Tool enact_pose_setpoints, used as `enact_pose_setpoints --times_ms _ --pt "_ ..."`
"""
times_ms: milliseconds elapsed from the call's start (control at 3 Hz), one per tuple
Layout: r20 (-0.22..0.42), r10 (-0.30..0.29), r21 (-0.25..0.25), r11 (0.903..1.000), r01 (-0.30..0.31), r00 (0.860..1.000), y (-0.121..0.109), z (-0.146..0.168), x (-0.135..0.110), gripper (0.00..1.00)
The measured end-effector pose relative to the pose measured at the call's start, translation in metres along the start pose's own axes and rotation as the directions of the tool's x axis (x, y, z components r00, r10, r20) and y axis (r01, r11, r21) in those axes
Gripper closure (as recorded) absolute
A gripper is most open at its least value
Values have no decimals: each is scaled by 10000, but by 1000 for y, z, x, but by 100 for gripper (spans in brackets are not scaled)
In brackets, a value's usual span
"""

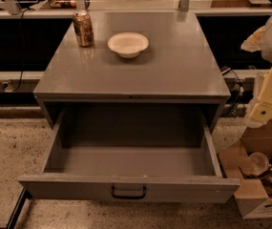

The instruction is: Close top drawer

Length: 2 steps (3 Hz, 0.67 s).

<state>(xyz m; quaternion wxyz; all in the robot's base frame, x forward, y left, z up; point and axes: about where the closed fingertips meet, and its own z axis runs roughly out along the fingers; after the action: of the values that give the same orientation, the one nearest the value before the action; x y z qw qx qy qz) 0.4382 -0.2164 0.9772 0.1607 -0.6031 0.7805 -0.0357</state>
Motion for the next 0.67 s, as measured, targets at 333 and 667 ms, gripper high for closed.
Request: enact_pose_setpoints --times_ms 333,667 --pt "0 0 0 10000 0 10000 0 0 0 0" --pt "197 109 31 9999 -110 9997 11 14 1 0"
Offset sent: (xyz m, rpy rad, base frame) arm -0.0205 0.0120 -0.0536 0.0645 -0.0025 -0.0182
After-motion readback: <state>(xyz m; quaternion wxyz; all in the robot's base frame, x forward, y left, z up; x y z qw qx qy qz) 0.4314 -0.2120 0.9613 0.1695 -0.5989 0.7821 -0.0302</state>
